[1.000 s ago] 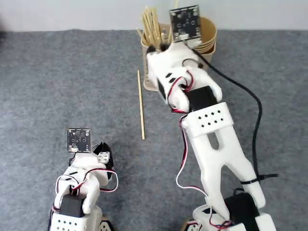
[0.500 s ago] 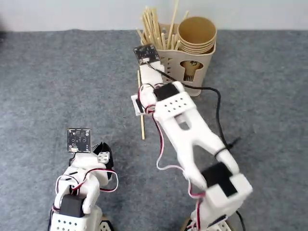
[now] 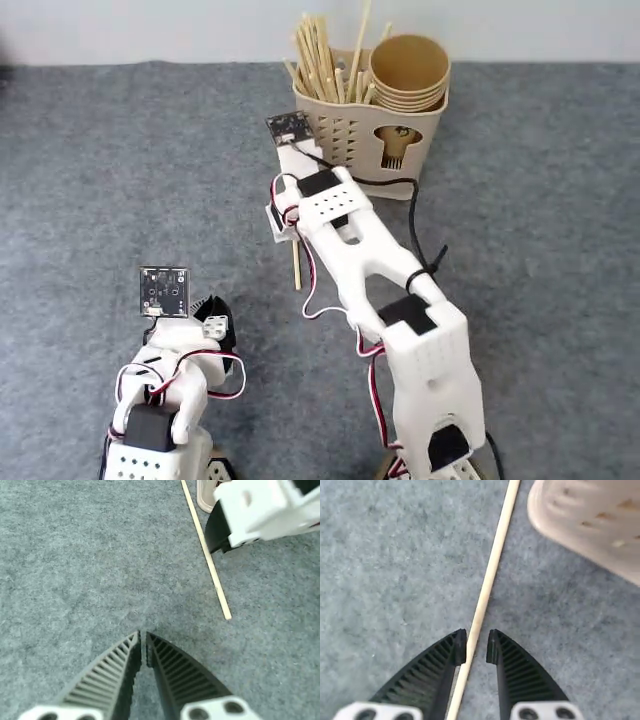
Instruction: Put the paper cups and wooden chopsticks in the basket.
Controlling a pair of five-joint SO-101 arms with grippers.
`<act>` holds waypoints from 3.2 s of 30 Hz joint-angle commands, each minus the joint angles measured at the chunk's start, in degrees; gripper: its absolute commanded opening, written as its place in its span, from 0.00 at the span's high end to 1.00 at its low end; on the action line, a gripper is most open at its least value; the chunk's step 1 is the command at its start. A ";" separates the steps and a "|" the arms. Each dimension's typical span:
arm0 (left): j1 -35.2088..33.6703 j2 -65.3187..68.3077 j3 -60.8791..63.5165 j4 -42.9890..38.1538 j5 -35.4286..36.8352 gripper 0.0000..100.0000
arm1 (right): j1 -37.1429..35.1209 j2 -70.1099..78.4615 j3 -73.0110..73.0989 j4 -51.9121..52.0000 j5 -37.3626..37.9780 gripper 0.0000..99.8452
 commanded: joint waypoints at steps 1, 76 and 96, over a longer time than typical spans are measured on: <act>-0.44 -0.88 -0.57 0.35 -0.62 0.98 | -0.31 0.48 -3.25 -0.57 -0.35 0.92; -0.44 -0.88 -0.57 0.44 -0.62 0.98 | 9.71 -42.33 20.48 -66.68 10.90 0.99; -0.44 -0.88 -0.57 0.44 -0.62 0.98 | 11.38 -26.15 22.77 -78.99 21.89 0.94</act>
